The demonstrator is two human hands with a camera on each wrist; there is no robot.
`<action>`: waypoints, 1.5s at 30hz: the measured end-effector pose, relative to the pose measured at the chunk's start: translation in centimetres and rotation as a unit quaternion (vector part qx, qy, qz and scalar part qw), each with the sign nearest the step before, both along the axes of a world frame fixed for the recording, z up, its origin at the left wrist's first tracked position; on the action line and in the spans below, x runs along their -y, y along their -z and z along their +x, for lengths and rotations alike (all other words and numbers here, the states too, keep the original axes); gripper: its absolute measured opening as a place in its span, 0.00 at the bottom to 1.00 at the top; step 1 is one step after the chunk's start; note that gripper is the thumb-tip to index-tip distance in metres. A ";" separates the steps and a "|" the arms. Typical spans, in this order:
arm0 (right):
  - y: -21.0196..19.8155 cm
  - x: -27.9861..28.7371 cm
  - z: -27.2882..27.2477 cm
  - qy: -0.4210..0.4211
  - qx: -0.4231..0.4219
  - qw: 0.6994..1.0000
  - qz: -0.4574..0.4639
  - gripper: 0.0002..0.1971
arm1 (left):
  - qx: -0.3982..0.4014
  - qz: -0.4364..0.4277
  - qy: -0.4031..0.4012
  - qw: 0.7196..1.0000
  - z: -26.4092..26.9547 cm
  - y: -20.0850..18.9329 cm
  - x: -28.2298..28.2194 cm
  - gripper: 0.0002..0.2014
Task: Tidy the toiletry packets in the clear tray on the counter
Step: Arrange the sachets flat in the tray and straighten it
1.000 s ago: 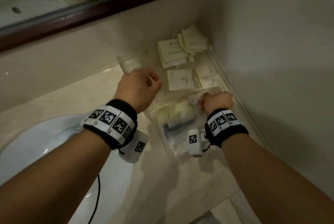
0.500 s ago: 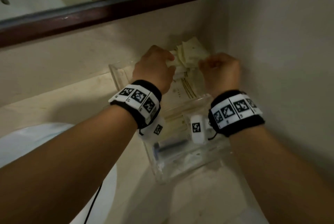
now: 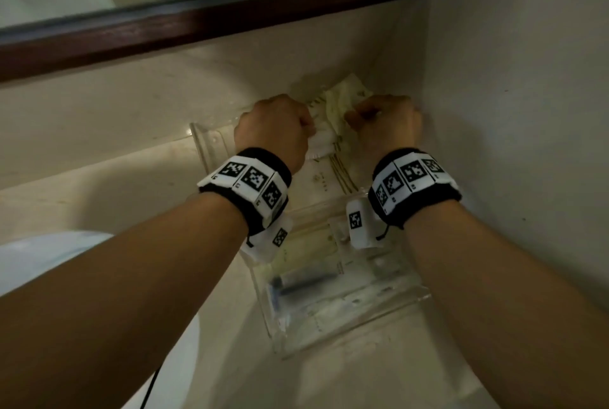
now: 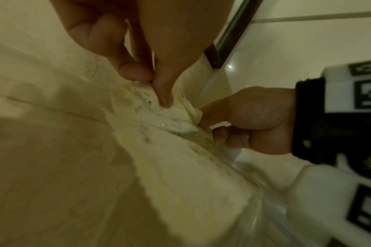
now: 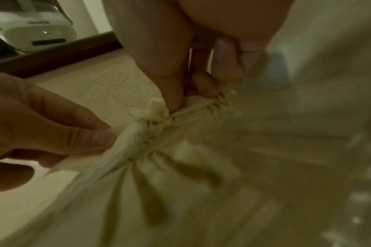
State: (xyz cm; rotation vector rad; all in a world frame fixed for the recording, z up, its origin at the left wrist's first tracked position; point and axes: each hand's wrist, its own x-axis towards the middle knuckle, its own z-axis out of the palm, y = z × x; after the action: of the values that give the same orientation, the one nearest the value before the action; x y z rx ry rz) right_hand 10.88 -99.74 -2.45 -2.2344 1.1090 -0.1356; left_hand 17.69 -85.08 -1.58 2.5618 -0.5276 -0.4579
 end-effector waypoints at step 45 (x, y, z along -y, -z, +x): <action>3.0 -7.0 -18.7 -0.274 -0.210 0.938 -0.038 0.18 | -0.061 0.144 0.219 0.963 -16.9 3.5 -6.5 0.13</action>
State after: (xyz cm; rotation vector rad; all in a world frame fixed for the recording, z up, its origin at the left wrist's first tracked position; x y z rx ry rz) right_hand -7.78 -92.75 -5.48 -2.6242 0.6377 0.5651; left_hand 0.79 -78.54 -5.11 2.6557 -1.0572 -0.8981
